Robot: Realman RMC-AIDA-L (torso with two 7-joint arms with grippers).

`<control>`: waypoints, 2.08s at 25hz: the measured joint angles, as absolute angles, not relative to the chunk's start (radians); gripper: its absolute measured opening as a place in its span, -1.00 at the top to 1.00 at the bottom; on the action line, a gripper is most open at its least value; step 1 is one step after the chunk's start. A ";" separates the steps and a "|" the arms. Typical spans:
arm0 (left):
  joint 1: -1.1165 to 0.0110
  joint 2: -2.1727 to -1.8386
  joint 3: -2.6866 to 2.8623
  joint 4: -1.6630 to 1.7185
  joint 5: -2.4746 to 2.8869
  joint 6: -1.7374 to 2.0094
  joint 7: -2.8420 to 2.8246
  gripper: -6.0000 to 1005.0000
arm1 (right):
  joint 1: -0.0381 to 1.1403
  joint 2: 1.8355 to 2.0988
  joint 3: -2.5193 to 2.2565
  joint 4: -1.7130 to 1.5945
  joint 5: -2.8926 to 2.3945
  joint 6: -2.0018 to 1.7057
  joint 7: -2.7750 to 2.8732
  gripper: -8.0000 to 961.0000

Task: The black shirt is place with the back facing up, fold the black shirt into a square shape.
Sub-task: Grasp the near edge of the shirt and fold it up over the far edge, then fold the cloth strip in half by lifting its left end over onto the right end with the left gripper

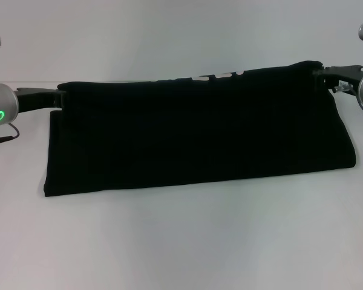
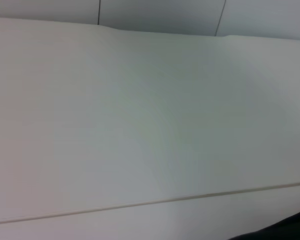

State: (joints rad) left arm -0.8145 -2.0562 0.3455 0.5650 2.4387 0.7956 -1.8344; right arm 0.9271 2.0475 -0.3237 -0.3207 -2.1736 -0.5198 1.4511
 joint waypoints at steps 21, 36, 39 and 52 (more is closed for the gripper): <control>-0.740 -2.096 0.410 0.671 2.308 0.716 -1.904 0.16 | 0.861 2.040 -0.323 -0.414 -2.154 -0.679 1.510 -0.02; -0.581 -2.030 0.209 0.916 2.364 1.724 -2.205 -0.78 | 0.722 1.965 -0.314 -0.465 -2.124 -1.243 1.681 -0.55; -0.571 -2.028 0.189 0.927 2.420 1.746 -2.290 -0.80 | 0.728 1.967 -0.317 -0.465 -2.121 -1.236 1.681 -0.55; -0.604 -2.007 0.172 0.788 2.513 1.710 -2.681 -0.80 | 0.780 1.975 -0.350 -0.463 -2.122 -1.199 1.689 -0.55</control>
State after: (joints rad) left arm -0.6042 -2.0070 0.1722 0.7880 2.5132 1.7104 -2.6806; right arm 0.7799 1.9751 -0.3502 -0.4633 -2.1219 -1.1994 1.6885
